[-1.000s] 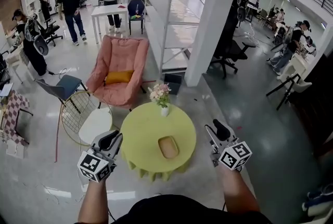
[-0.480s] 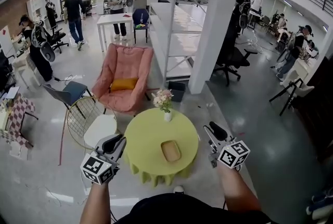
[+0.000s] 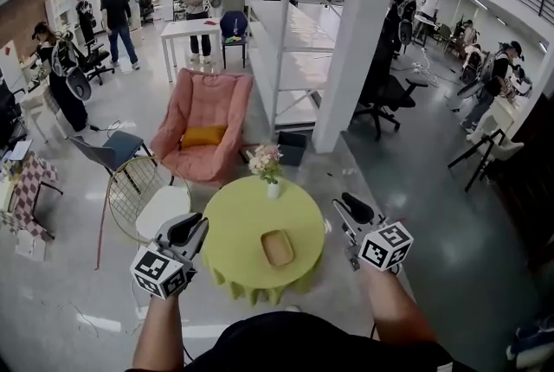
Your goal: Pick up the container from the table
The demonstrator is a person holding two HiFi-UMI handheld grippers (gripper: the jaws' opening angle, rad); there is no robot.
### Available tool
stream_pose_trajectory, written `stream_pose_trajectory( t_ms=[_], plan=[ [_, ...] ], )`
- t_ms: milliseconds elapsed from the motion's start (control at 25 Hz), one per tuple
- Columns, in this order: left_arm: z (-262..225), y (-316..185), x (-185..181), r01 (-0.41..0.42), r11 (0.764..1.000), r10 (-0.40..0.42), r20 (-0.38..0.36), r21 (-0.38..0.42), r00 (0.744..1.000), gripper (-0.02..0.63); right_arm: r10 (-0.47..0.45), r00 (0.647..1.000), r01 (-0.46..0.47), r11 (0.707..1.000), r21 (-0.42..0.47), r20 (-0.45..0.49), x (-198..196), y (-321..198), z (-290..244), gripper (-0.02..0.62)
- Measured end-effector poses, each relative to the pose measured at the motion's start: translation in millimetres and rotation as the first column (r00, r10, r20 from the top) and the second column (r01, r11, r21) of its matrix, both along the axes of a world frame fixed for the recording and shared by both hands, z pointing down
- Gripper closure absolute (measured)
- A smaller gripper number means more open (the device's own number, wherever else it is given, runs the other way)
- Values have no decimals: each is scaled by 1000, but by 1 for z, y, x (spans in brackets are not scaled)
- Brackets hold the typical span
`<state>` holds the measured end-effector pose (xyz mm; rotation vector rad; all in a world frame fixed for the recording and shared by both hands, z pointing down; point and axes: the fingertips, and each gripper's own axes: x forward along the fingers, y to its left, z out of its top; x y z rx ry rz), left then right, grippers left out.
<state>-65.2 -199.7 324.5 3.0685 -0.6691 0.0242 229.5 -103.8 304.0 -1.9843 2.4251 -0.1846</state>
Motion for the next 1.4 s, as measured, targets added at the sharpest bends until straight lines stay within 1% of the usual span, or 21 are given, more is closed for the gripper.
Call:
stream_pose_trajectory(
  t_ms=[120, 360, 520, 680, 1160, 1400],
  plan=[
    [0, 2, 10, 2, 1000, -2, -1, -7, 1000, 535, -7, 1000, 7, 1000, 4, 9, 8, -1, -2, 462],
    [5, 2, 23, 14, 1000, -14, 29, 1, 999, 535, -27, 1000, 27, 1000, -13, -3, 18, -9, 0, 463],
    [7, -3, 26, 39, 999, -38, 25, -12, 999, 535, -43, 999, 43, 999, -25, -10, 24, -12, 3, 465],
    [5, -6, 26, 75, 997, -75, 4, -11, 997, 535, -49, 999, 49, 998, -29, -4, 28, -18, 6, 472],
    [10, -7, 43, 77, 997, -76, 44, -30, 996, 535, -72, 997, 73, 997, -40, 26, 39, -33, 17, 508],
    [9, -7, 47, 87, 996, -85, 48, -30, 995, 535, -83, 996, 85, 995, -45, 34, 44, -35, 17, 517]
  ],
)
